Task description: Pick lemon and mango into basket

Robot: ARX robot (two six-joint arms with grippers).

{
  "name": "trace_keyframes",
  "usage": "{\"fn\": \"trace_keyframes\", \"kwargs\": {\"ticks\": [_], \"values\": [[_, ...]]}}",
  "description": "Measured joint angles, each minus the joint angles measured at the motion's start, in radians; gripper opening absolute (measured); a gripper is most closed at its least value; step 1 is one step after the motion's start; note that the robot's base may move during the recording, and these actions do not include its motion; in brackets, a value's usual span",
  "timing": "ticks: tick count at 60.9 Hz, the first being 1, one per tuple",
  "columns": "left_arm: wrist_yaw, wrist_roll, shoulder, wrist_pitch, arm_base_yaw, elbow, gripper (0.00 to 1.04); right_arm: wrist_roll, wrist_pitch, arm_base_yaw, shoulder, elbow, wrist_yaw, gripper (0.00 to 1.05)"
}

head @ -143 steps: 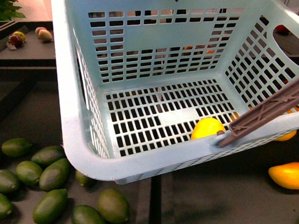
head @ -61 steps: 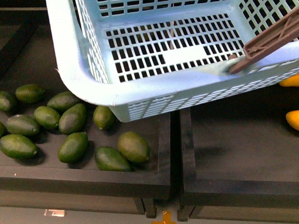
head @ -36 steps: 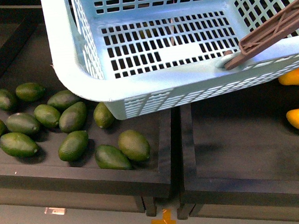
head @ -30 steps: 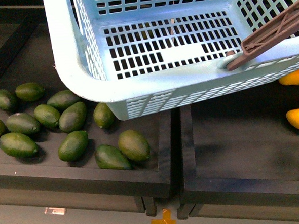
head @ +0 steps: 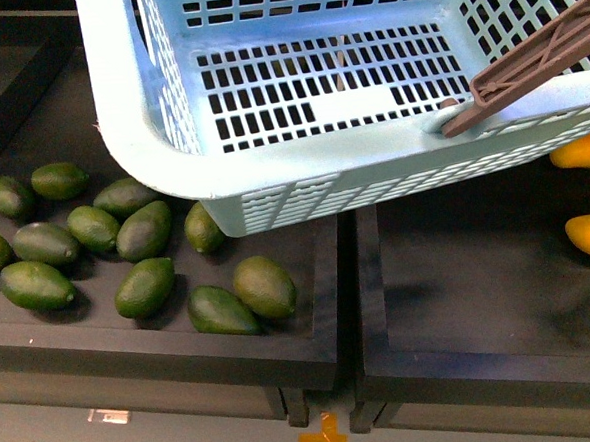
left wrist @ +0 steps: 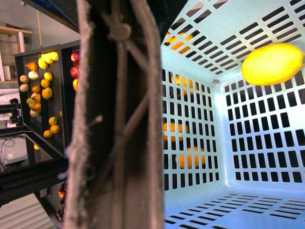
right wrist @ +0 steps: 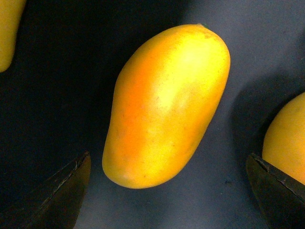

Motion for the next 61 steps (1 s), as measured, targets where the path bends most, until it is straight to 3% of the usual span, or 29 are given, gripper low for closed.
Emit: {"fn": "trace_keyframes", "kwargs": {"ticks": [33,48,61], "values": [[-0.001,0.0,0.0,0.0,0.0,0.0,0.05,-0.006,-0.091,0.007,0.165,0.227,0.031,0.96],[0.0,0.0,0.0,0.0,0.0,0.0,0.05,-0.021,-0.097,-0.003,0.186,0.246,0.036,0.66],[0.0,0.0,0.0,0.0,0.0,0.0,0.05,-0.068,-0.015,-0.035,0.13,0.162,0.013,0.63]]}}
